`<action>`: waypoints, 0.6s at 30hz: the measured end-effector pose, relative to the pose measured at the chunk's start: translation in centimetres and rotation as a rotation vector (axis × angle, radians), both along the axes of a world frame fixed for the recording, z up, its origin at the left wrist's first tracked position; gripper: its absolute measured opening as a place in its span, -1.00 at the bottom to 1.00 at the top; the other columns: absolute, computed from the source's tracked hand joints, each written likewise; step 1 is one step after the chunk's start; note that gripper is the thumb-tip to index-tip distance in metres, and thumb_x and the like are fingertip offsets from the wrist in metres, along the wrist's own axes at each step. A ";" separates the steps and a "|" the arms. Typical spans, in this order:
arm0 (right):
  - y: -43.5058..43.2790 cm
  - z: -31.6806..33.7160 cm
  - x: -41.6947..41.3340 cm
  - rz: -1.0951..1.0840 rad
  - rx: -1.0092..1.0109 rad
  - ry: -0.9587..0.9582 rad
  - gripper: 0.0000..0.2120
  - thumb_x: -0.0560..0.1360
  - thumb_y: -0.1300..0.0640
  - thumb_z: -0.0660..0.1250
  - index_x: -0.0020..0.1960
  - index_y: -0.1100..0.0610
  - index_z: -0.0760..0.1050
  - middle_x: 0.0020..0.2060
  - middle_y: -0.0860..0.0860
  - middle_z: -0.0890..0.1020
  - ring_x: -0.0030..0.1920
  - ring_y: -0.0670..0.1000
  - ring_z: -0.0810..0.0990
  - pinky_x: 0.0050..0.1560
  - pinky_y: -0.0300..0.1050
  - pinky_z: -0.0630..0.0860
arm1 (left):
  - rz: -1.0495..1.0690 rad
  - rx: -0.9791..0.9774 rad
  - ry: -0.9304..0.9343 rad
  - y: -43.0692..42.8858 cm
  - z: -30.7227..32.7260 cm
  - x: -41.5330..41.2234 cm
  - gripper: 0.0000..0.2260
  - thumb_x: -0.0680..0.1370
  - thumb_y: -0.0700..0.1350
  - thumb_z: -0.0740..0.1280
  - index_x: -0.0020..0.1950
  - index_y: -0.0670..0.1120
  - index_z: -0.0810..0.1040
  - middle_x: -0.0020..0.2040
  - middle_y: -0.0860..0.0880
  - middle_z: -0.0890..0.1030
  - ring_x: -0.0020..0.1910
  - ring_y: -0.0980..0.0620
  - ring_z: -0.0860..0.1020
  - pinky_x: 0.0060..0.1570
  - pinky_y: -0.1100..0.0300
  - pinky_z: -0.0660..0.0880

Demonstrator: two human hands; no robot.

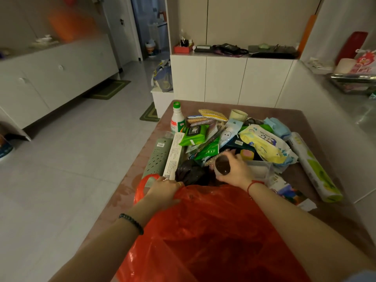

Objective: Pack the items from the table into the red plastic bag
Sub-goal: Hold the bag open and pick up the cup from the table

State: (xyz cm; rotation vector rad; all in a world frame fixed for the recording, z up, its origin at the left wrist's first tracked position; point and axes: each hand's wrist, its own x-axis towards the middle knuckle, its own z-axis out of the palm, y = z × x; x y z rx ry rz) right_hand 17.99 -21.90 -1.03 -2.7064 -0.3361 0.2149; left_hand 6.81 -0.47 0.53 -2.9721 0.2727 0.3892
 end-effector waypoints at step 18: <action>-1.1 1.9 -15.1 0.501 -0.066 0.029 -0.18 0.27 -0.24 0.41 0.41 -0.18 0.09 0.24 -0.06 0.31 0.21 -0.01 0.40 0.19 -0.10 0.38 | 0.096 -0.173 -0.113 -0.9 2.1 -1.4 -0.70 0.56 0.03 0.18 0.24 -0.05 0.42 0.20 -0.08 0.54 0.21 -0.10 0.47 0.11 0.08 0.33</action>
